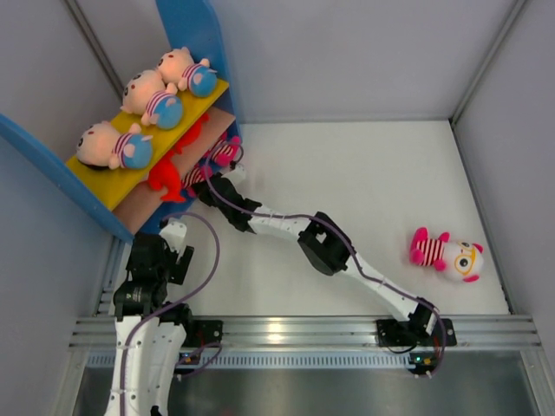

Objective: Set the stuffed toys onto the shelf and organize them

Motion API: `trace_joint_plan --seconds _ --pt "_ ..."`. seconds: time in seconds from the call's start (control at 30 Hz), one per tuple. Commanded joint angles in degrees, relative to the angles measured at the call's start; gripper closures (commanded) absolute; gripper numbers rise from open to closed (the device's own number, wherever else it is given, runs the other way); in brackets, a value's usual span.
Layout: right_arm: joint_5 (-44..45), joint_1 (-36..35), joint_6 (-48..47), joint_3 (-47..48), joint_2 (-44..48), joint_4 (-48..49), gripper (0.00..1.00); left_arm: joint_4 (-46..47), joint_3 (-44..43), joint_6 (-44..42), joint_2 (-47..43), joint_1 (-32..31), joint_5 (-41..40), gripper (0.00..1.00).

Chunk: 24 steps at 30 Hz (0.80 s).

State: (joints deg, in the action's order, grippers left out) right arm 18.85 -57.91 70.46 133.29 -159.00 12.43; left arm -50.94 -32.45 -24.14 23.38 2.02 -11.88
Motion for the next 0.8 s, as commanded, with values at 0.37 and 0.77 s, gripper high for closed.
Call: trace_joint_plan --seconds 0.37,0.77 --pt "-2.93 -0.19 2.23 -0.02 -0.64 9.36 0.48 3.30 0.37 0.32 0.18 -0.27 -0.34 0.02" --pt "-12.43 1.57 -4.26 -27.78 25.37 16.32 0.34 3.30 0.37 0.23 0.18 0.35 -0.43 0.02"
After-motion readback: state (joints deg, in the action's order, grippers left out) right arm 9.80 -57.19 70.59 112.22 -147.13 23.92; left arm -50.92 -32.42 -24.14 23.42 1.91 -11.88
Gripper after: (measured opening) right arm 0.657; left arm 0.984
